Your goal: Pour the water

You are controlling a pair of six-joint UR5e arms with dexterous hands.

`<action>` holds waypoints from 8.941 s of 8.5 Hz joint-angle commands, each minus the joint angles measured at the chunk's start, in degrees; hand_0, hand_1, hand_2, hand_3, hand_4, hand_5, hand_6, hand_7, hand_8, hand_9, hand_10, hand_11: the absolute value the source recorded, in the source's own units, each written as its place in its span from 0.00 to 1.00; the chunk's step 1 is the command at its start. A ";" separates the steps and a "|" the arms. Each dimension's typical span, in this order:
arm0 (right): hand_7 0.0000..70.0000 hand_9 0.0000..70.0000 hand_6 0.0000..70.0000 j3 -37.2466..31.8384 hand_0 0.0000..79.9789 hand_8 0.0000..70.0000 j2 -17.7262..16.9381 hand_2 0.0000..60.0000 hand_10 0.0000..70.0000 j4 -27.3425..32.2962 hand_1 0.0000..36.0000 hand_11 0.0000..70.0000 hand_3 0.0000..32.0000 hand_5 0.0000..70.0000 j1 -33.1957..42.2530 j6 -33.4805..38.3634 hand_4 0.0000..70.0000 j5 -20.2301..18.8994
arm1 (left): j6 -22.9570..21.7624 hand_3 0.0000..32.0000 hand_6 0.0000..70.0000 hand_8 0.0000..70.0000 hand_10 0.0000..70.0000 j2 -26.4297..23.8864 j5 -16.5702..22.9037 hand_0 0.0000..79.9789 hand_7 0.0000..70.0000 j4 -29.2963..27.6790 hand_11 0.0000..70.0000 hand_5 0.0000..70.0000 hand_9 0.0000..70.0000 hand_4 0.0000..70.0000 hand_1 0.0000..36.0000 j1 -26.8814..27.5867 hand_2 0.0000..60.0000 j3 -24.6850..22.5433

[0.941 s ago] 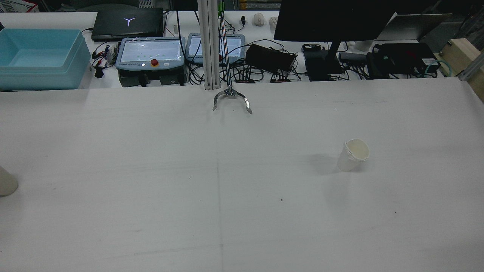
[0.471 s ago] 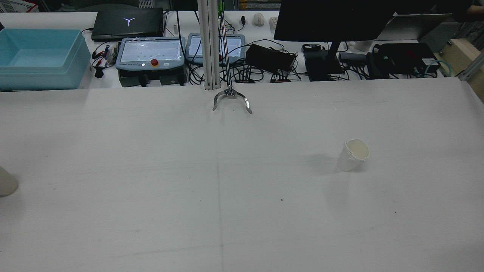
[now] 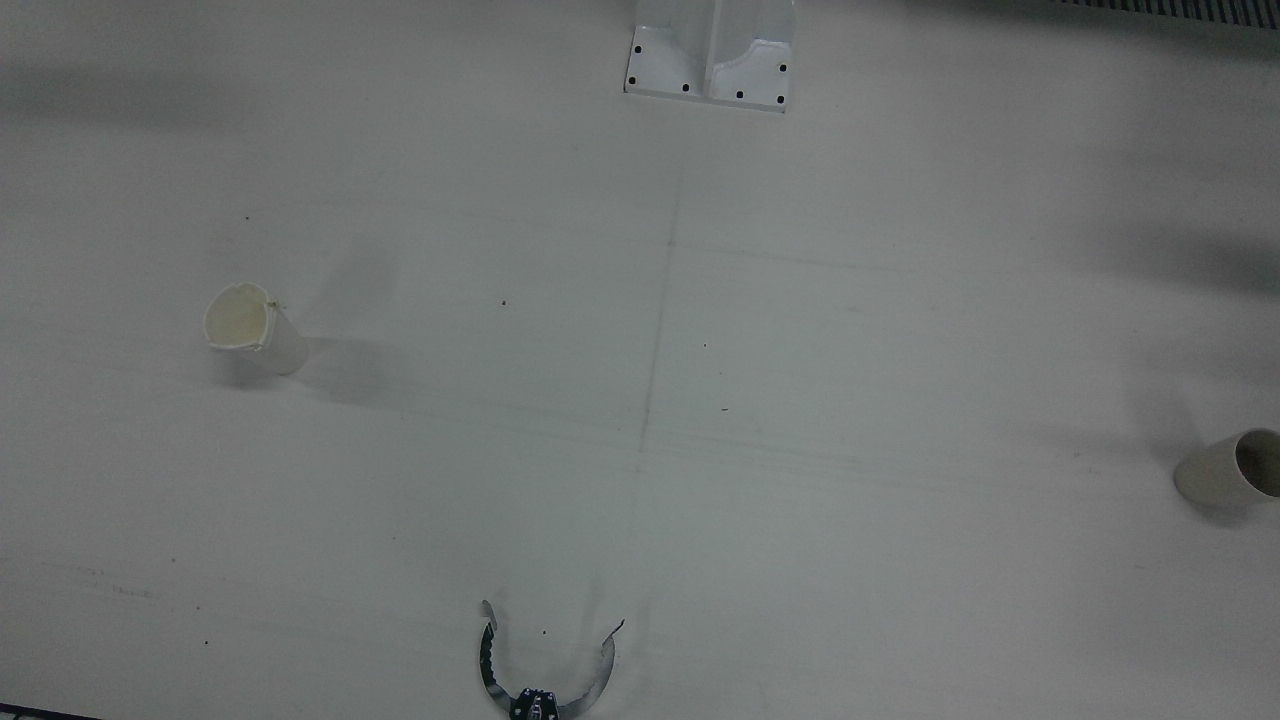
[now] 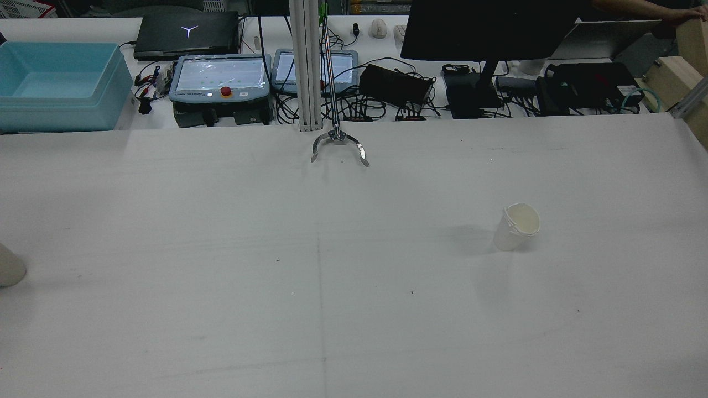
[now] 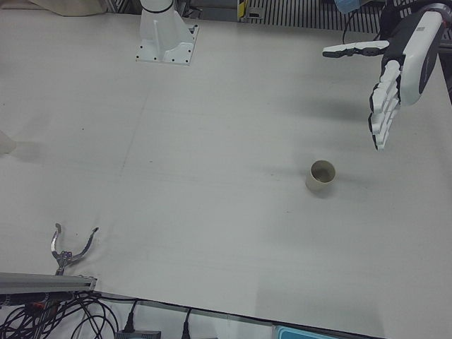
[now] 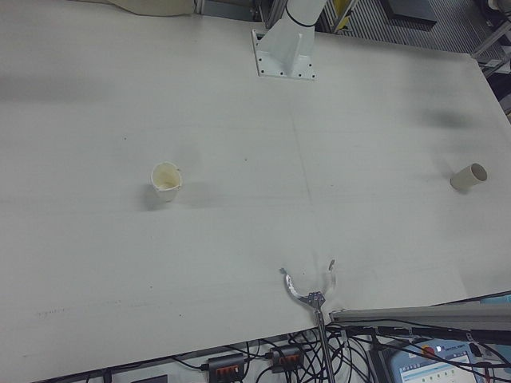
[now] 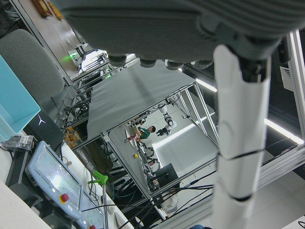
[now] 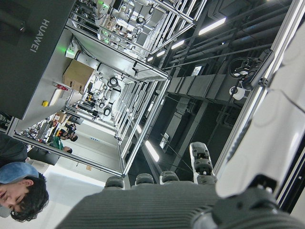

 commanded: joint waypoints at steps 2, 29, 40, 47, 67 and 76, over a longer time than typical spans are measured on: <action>0.02 0.00 0.00 -3.59 0.57 0.00 -1.07 0.03 0.00 0.24 0.28 0.00 0.21 0.11 0.11 -1.47 0.00 -0.46 | 0.68 0.11 0.00 0.00 0.00 0.50 -1.00 0.93 0.00 -6.87 0.05 0.03 0.00 0.04 0.94 5.95 0.26 6.10; 0.05 0.00 0.00 -20.03 0.54 0.00 -0.89 0.06 0.00 10.26 0.23 0.00 0.17 0.13 -3.23 -5.78 0.05 -1.60 | 4.10 0.25 0.00 0.00 0.00 5.42 -25.17 0.67 0.00 -42.07 0.03 0.00 0.00 0.00 0.61 25.28 0.19 44.26; 0.05 0.00 0.00 -20.47 0.53 0.00 -1.68 0.06 0.00 10.34 0.22 0.00 0.16 0.12 -3.14 -5.78 0.05 -1.51 | 5.59 0.13 0.00 0.00 0.00 -1.44 -25.87 0.70 0.05 -39.87 0.04 0.01 0.00 0.05 0.66 32.59 0.18 48.13; 0.04 0.00 0.00 -20.47 0.53 0.00 -1.77 0.06 0.00 10.34 0.22 0.00 0.15 0.12 -3.06 -5.43 0.05 -1.51 | 4.19 0.08 0.00 0.00 0.00 -4.51 -25.17 0.68 0.05 -36.97 0.04 0.02 0.00 0.09 0.61 32.68 0.15 50.59; 0.04 0.00 0.00 -20.30 0.52 0.00 -1.60 0.06 0.00 10.61 0.22 0.00 0.14 0.12 -2.35 -4.90 0.04 -1.43 | -4.15 0.00 0.03 0.00 0.05 -4.95 -23.50 0.70 0.10 -32.76 0.10 0.70 0.00 0.87 0.83 33.12 0.88 49.54; 0.05 0.00 0.00 -35.59 0.56 0.00 0.87 0.07 0.00 26.16 0.26 0.00 0.11 0.13 -17.70 -7.26 0.05 2.60 | -5.92 0.00 0.06 0.01 0.04 -4.25 -25.96 0.62 0.13 -25.90 0.10 0.78 0.00 0.62 1.00 33.12 1.00 38.64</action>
